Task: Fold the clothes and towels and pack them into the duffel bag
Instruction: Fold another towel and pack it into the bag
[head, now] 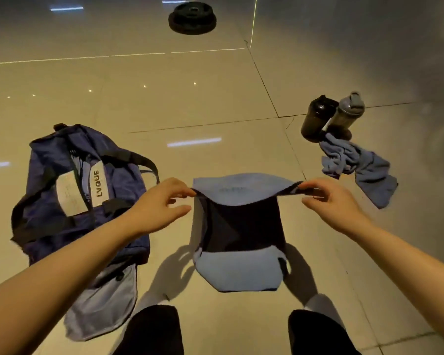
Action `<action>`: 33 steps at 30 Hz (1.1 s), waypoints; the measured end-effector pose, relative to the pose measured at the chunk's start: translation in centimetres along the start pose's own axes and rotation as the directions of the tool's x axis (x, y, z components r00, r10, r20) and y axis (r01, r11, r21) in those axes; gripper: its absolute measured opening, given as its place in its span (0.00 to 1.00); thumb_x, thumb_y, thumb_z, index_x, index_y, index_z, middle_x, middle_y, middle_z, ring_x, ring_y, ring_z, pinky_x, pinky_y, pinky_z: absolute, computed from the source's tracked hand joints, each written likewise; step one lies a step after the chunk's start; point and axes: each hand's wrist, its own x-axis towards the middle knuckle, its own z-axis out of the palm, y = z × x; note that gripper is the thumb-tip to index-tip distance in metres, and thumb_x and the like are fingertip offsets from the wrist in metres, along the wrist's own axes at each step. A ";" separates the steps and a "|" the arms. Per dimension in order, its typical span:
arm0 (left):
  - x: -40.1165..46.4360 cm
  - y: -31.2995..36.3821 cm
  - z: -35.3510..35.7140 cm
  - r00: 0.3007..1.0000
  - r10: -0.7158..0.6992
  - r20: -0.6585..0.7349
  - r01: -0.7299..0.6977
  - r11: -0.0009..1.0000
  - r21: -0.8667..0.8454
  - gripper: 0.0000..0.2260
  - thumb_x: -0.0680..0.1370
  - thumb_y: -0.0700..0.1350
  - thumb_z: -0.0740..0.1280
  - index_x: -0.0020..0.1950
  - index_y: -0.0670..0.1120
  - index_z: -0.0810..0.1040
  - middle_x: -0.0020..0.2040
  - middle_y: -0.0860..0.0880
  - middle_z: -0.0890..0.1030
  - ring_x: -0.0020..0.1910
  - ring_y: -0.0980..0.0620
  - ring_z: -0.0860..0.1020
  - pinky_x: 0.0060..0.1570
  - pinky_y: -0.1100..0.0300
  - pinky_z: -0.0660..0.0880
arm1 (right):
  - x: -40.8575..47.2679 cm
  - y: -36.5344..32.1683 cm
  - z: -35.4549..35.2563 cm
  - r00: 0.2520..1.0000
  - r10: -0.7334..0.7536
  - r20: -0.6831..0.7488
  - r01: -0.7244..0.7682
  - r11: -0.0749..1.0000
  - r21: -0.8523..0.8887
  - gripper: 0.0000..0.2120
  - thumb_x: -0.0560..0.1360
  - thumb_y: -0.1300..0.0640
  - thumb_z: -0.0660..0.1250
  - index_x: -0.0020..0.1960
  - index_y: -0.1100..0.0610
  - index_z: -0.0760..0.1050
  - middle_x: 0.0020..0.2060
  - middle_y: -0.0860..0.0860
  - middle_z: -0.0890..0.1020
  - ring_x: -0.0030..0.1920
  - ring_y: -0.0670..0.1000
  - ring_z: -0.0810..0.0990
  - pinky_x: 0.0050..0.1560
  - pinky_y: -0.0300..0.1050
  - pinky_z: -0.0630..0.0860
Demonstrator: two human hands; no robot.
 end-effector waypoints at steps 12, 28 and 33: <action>-4.2 -12.5 18.3 0.975 -0.124 0.184 0.095 0.983 0.158 0.08 0.76 0.44 0.69 0.55 0.47 0.79 0.63 0.50 0.70 0.54 0.53 0.75 0.52 0.61 0.71 | -4.6 16.1 12.0 0.807 0.199 0.556 0.131 0.857 -0.498 0.26 0.76 0.57 0.65 0.73 0.52 0.65 0.74 0.48 0.63 0.71 0.50 0.66 0.63 0.38 0.65; -1.6 -10.0 19.1 0.890 -0.439 0.121 0.430 0.724 -0.539 0.18 0.75 0.34 0.69 0.62 0.49 0.73 0.46 0.52 0.74 0.42 0.57 0.74 0.39 0.69 0.74 | -5.4 18.3 14.8 0.864 -0.017 0.503 0.376 0.688 -0.621 0.23 0.65 0.61 0.75 0.59 0.58 0.78 0.60 0.57 0.76 0.45 0.63 0.79 0.33 0.49 0.75; -3.7 -13.2 19.0 0.845 -0.535 -0.021 0.531 0.842 -0.095 0.16 0.76 0.43 0.70 0.63 0.52 0.75 0.45 0.48 0.78 0.45 0.45 0.78 0.49 0.52 0.75 | -4.6 18.1 15.9 0.876 -0.067 0.478 0.443 0.507 -0.739 0.20 0.53 0.61 0.81 0.41 0.60 0.77 0.38 0.57 0.77 0.27 0.58 0.73 0.23 0.42 0.59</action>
